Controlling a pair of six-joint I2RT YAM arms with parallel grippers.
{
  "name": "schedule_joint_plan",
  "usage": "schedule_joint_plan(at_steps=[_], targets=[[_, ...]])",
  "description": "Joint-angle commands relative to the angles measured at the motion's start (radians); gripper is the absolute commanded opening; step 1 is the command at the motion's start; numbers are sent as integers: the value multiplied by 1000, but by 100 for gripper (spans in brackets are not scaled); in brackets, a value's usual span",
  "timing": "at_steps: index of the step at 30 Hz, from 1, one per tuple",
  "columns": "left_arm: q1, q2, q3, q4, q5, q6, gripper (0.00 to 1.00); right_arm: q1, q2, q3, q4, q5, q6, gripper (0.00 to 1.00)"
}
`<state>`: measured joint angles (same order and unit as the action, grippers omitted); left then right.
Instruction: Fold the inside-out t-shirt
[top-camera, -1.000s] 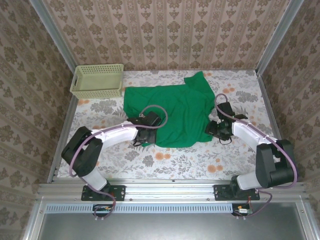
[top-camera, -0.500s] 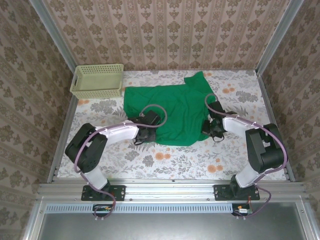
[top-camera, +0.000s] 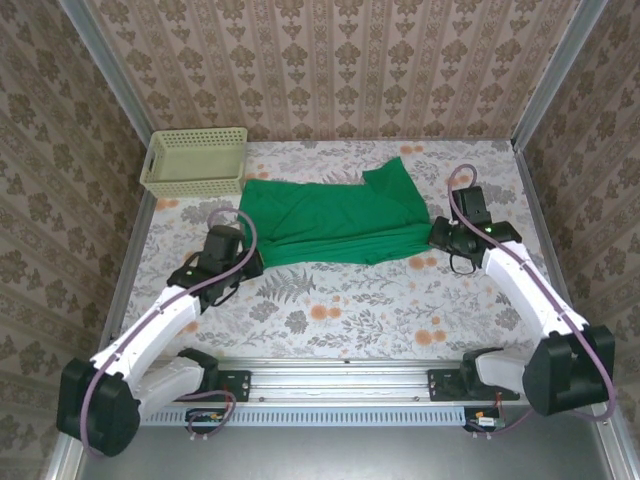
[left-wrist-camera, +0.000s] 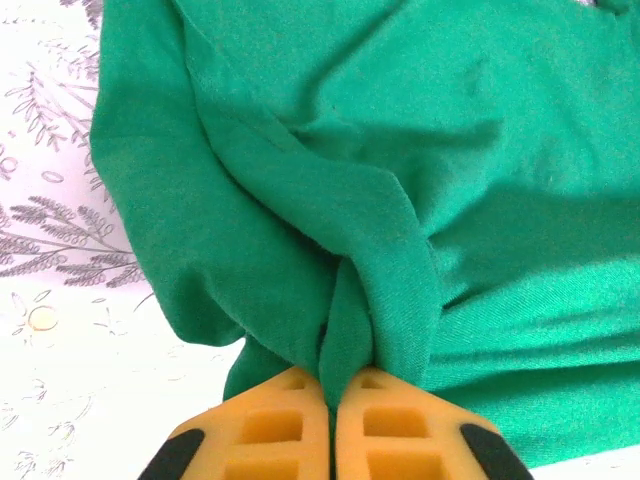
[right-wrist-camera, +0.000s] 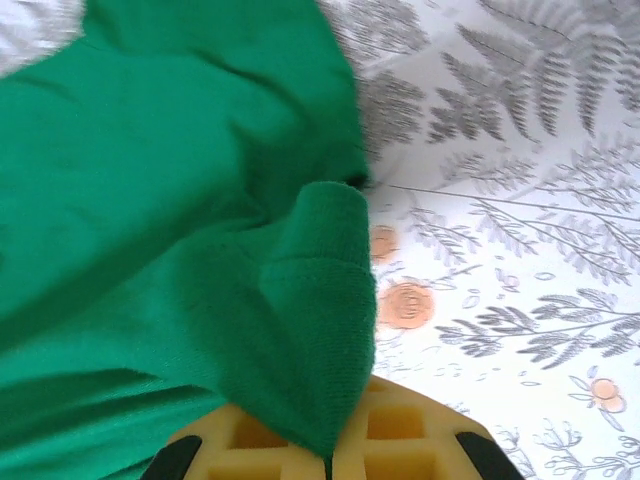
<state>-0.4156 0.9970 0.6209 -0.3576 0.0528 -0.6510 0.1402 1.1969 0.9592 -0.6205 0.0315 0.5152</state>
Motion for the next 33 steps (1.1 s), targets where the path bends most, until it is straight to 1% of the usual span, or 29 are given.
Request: schedule_joint_plan(at_steps=[1,2,4,5,7,9,10,11,12,13,16,19,21,23,24,26,28,31,32,33], targets=[[65,50,-12,-67,22,73,19,14,-27,66,-110,34,-80,0],[64,94,13,-80,42,96,24,53,-19,94,-128,26,-94,0],[57,187,77,-120,77,128,27,143,15,148,-159,29,-115,0],[44,229,116,-161,57,134,29,186,34,171,-166,34,-116,0],[-6,274,186,-225,-25,139,37,241,64,194,-161,35,-107,0],[-108,277,250,-276,-142,136,47,271,91,211,-146,29,-97,0],[-175,271,282,-277,-185,134,51,279,102,218,-143,21,-92,0],[-237,267,308,-255,-200,135,53,286,112,224,-135,9,-88,0],[-282,268,321,-220,-187,132,54,290,117,227,-128,-2,-83,0],[-322,272,328,-160,-145,129,54,296,123,230,-117,-17,-81,0],[-387,302,293,84,-22,83,59,298,142,242,-96,-74,-71,0],[-441,396,297,276,57,57,65,299,173,252,-60,-148,-50,0],[-461,462,300,379,91,44,66,297,188,253,-23,-186,-34,0],[-466,522,291,501,136,23,67,292,242,262,5,-195,-21,0],[-467,544,287,538,142,7,69,285,264,266,17,-201,-19,0],[-469,594,287,620,175,-7,70,255,326,277,54,-244,-12,0],[-468,635,305,626,168,-18,72,230,391,299,80,-269,-9,0],[-470,703,338,632,171,-36,72,212,504,366,80,-261,-32,0],[-468,727,352,632,173,-44,72,205,538,392,80,-245,-39,2],[-469,751,365,628,175,-48,72,197,565,412,71,-231,-44,7]])
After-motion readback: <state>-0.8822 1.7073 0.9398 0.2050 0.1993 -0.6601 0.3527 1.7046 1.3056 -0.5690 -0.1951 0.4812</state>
